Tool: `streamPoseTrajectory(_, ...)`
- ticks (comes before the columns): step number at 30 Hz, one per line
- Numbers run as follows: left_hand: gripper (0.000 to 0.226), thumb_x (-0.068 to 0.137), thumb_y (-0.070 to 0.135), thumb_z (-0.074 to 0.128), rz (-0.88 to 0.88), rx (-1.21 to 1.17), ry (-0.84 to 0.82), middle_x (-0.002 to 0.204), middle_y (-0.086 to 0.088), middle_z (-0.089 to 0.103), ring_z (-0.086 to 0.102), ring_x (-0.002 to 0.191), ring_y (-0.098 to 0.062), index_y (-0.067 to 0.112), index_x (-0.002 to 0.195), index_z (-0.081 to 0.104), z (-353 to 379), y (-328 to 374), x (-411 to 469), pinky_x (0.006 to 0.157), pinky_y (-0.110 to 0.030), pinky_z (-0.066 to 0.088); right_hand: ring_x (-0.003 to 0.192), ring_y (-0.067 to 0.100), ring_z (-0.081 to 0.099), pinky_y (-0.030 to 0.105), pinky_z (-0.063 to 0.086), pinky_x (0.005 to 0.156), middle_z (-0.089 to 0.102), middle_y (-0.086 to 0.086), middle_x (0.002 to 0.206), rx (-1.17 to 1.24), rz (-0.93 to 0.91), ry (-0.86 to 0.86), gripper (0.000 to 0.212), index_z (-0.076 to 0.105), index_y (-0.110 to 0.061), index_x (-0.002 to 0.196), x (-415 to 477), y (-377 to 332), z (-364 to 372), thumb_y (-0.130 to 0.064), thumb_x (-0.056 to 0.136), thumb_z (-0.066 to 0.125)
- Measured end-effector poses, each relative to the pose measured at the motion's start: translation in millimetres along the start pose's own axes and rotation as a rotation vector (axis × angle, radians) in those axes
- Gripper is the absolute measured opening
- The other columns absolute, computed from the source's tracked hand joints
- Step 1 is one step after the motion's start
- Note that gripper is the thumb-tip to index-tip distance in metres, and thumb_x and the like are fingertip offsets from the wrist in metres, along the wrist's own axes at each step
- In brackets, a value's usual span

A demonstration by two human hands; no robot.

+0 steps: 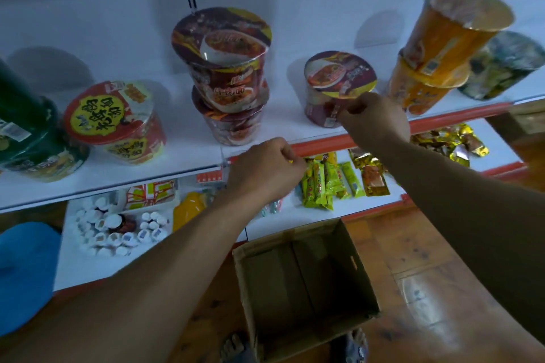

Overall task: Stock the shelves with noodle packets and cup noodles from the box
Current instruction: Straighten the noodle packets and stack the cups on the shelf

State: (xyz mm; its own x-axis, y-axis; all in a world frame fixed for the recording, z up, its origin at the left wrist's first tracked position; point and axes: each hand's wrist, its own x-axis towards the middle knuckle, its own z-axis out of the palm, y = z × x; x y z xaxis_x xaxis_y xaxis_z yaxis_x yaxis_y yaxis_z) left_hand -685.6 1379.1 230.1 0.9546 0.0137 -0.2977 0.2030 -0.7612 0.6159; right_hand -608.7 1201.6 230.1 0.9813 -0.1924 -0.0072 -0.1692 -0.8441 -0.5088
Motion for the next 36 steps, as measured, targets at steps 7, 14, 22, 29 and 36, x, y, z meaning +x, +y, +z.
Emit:
streamPoseTrajectory(7, 0.058, 0.085, 0.036, 0.059, -0.048, 0.107, 0.055, 0.133, 0.003, 0.058, 0.055, 0.12, -0.023, 0.022, 0.14, 0.045, 40, 47, 45, 0.095, -0.034, 0.044, 0.088, 0.031, 0.063, 0.03, 0.041, 0.068, 0.067, 0.006, 0.092, 0.001, 0.051, -0.061, 0.022, 0.068, -0.019, 0.092, 56, 65, -8, -0.033, 0.078, 0.058)
streamPoseTrajectory(14, 0.088, 0.086, 0.022, 0.061, -0.137, -0.129, 0.219, 0.157, -0.004, 0.032, 0.039, 0.139, -0.024, 0.018, 0.156, 0.008, 72, 72, 94, 0.108, -0.04, 0.04, 0.115, 0.022, 0.061, 0.04, 0.05, 0.098, 0.063, -0.002, 0.13, 0.265, -0.053, -0.196, 0.049, 0.054, -0.02, 0.138, 99, 86, 4, -0.02, 0.089, 0.061)
streamPoseTrajectory(22, 0.069, 0.076, 0.003, 0.054, -0.04, -0.654, 0.449, 0.127, 0.007, 0.056, 0.052, 0.116, -0.008, 0.019, 0.141, 0.04, 77, 89, 116, 0.089, -0.033, 0.046, 0.098, 0.026, 0.063, 0.051, 0.052, 0.093, 0.068, 0.0, 0.103, 0.621, -0.076, -0.352, 0.027, 0.066, -0.019, 0.112, 120, 75, 22, -0.012, 0.087, 0.056)
streamPoseTrajectory(29, 0.058, 0.092, 0.04, 0.05, -0.155, -0.656, 0.603, 0.134, -0.02, 0.054, 0.054, 0.122, -0.031, 0.004, 0.137, 0.045, 75, 73, 117, 0.098, -0.047, 0.045, 0.104, 0.022, 0.063, 0.047, 0.054, 0.094, 0.068, 0.004, 0.11, 0.723, -0.021, -0.34, 0.042, 0.063, -0.013, 0.128, 124, 71, 31, -0.005, 0.089, 0.049)
streamPoseTrajectory(36, 0.021, 0.094, 0.016, 0.051, -0.196, -0.892, 0.471, 0.087, 0.009, 0.069, 0.061, 0.072, -0.002, 0.021, 0.109, 0.064, 60, 69, 148, 0.07, -0.023, 0.047, 0.101, 0.009, 0.065, 0.047, 0.054, 0.094, 0.069, -0.01, 0.106, 0.942, -0.026, -0.29, 0.026, 0.064, -0.033, 0.102, 74, 74, 34, -0.052, 0.087, 0.056)
